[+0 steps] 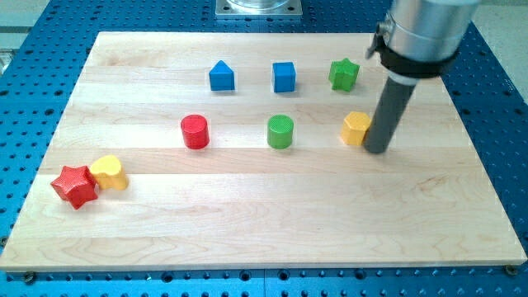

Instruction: Push the hexagon right below the cube

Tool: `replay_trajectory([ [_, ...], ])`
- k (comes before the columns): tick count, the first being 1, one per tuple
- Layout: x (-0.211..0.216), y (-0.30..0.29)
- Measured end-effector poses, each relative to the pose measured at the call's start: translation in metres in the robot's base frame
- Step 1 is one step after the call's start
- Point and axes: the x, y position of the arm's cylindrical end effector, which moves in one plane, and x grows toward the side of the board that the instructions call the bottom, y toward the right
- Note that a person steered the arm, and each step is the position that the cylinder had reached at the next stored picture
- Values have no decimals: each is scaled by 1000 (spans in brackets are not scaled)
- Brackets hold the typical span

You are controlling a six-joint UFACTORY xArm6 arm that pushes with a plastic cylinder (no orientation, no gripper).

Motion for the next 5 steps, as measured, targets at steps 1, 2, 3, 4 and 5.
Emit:
replay_trajectory([
  [1, -26, -7],
  [2, 2, -9],
  [3, 1, -32],
  [4, -18, -35],
  [5, -21, -37],
])
